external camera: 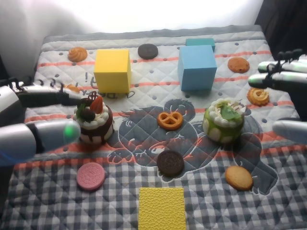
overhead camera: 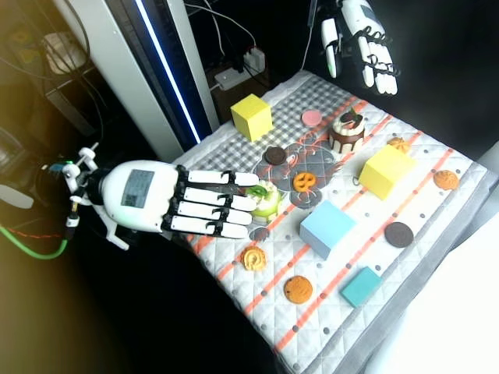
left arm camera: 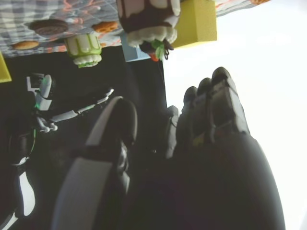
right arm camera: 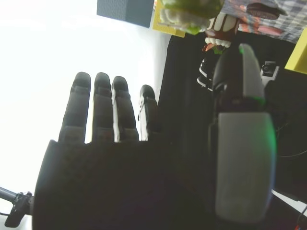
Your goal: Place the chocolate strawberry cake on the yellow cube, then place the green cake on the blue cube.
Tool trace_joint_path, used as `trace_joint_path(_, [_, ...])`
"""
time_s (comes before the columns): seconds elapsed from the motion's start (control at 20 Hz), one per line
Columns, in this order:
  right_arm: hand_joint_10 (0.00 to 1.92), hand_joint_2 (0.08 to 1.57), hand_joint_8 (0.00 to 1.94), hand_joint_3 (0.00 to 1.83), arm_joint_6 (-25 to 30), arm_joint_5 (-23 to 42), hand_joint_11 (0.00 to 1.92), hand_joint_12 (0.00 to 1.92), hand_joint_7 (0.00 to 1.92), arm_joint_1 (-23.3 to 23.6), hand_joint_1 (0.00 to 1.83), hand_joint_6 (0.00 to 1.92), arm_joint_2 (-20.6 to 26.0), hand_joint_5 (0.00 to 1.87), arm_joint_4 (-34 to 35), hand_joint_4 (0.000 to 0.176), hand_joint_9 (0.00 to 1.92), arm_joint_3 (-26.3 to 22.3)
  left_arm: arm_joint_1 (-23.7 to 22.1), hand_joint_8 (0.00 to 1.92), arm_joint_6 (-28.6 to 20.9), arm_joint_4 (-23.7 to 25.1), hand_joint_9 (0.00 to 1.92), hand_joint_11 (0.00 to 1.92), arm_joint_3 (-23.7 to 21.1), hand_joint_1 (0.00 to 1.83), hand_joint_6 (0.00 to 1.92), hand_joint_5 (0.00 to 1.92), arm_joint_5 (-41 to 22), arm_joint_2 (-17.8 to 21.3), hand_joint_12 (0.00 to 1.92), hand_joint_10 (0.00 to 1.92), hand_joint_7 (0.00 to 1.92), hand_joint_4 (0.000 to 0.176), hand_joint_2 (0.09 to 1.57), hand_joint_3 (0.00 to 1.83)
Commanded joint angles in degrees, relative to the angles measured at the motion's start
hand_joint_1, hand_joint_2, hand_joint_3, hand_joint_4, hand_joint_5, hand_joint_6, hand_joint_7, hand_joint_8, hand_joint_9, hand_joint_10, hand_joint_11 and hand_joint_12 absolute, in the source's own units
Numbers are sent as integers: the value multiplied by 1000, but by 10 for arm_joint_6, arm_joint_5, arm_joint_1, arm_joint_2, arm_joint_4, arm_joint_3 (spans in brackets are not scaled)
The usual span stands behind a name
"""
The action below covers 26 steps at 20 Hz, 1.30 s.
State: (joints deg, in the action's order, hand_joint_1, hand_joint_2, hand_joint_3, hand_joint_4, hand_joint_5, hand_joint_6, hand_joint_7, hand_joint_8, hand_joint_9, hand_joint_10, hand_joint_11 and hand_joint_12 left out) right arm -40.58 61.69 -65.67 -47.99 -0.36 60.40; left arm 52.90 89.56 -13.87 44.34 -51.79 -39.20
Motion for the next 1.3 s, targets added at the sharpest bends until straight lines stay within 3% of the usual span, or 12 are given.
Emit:
trace_joint_path(0.0, [1, 1268, 1, 1, 3, 66, 376, 183, 308, 4, 148, 1, 2, 423, 10, 71, 358, 3, -2, 2, -2, 2, 339, 0, 2, 0, 7, 521, -67, 0, 628, 23, 377, 0, 1222, 12])
trace_joint_path(0.05, [1, 1265, 0, 0, 3, 66, 385, 170, 306, 4, 143, 0, 2, 419, 10, 82, 361, 3, -2, 2, -2, 2, 331, 0, 2, 0, 2, 516, -67, 0, 614, 11, 367, 0, 1227, 6])
trace_joint_path(0.2, [0, 1268, 0, 0, 3, 66, 386, 159, 305, 4, 158, 0, 2, 415, 9, 80, 353, 3, -3, 0, -2, 2, 353, 0, 3, 0, 0, 521, -65, -2, 701, 6, 380, 0, 1231, 2])
trace_joint_path(0.3, [3, 1270, 0, 0, 3, 64, 402, 161, 307, 4, 169, 0, 1, 414, 9, 82, 363, 4, -6, 3, -2, 1, 376, 0, 9, 289, 3, 491, -62, -7, 830, 7, 387, 0, 1135, 0])
trace_joint_path(0.4, [3, 1274, 2, 1, 3, 63, 400, 153, 312, 4, 186, 4, 0, 426, 9, 70, 364, 4, -16, 0, 2, -4, 324, 0, 19, 572, 0, 305, -55, -15, 1024, 0, 288, 93, 964, 0])
trace_joint_path(0.45, [3, 1277, 3, 2, 3, 63, 403, 152, 316, 3, 192, 7, 0, 434, 9, 57, 365, 4, -21, 1, 10, -10, 330, 0, 23, 601, 2, 282, -56, -19, 1144, 2, 272, 112, 939, 0])
trace_joint_path(0.5, [0, 1281, 0, 2, 3, 63, 387, 141, 308, 3, 209, 4, -1, 431, 8, 53, 349, 4, -28, 0, 28, -20, 309, 0, 24, 692, 0, 251, -58, -23, 1103, 0, 259, 101, 904, 0])
trace_joint_path(0.6, [6, 1282, 4, 1, 3, 62, 409, 145, 319, 3, 230, 4, -1, 438, 8, 48, 366, 4, -39, 0, 75, -42, 244, 0, 24, 852, 0, 95, -69, -31, 891, 0, 204, 151, 813, 0])
trace_joint_path(0.7, [1, 1281, 1, 0, 3, 62, 385, 131, 315, 3, 261, 1, -1, 432, 8, 56, 349, 3, -43, 0, 88, -53, 241, 0, 25, 962, 0, 49, -75, -35, 891, 1, 192, 174, 757, 0])
trace_joint_path(0.9, [0, 1281, 0, 0, 4, 60, 398, 126, 321, 1, 256, 0, -1, 419, 8, 79, 361, 3, -70, 5, 90, -71, 353, 0, 61, 980, 8, 173, -31, -67, 1131, 18, 273, 156, 731, 0])
trace_joint_path(1.1, [0, 1288, 5, 2, 5, 60, 394, 118, 339, 0, 316, 0, -1, 416, 8, 70, 357, 3, -120, 9, 91, -59, 448, 0, 102, 921, 1, 204, 52, -99, 1371, 30, 379, 176, 765, 7])
trace_joint_path(1.25, [5, 1278, 3, 0, 5, 60, 424, 129, 346, 0, 260, 0, -1, 413, 8, 88, 379, 3, -134, 15, 121, -58, 481, 0, 103, 822, 5, 225, 68, -104, 1374, 31, 458, 176, 801, 7])
